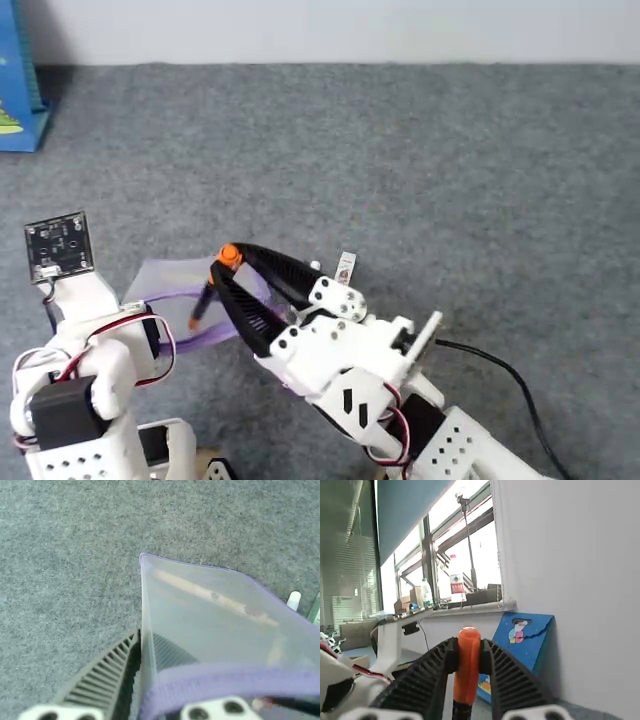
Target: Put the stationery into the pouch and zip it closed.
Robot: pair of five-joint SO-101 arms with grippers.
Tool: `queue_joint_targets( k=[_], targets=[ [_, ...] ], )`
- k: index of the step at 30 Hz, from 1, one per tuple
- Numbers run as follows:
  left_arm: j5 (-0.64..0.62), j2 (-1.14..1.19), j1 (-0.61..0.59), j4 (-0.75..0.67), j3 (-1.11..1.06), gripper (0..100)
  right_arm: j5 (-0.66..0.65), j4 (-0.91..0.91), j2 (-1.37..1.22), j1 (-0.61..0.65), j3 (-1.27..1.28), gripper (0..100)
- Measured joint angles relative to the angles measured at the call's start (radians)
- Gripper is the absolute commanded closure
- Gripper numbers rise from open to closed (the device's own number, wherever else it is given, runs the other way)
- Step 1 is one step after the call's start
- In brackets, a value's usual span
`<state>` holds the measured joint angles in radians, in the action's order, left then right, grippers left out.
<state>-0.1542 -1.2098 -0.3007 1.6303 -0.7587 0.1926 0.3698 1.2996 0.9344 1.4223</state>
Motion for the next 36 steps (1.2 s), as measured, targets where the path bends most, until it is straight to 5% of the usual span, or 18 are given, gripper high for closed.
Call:
queue_joint_targets(
  k=[10, 17, 27, 36],
  targets=[
    [0.000, 0.000, 0.000, 0.000, 0.000, 99, -0.002, -0.394, 0.167, 0.081, 0.006, 97.9],
    [0.000, 0.000, 0.000, 0.000, 0.000, 99, -0.002, -0.750, 0.252, 0.086, -0.121, 73.1],
    [0.000, 0.000, 0.000, 0.000, 0.000, 99, -0.002, -0.971, 0.264, 0.077, -0.187, 85.2],
    [0.000, 0.000, 0.000, 0.000, 0.000, 99, 0.106, -1.129, 0.252, -0.212, -0.222, 87.2]
  ],
)
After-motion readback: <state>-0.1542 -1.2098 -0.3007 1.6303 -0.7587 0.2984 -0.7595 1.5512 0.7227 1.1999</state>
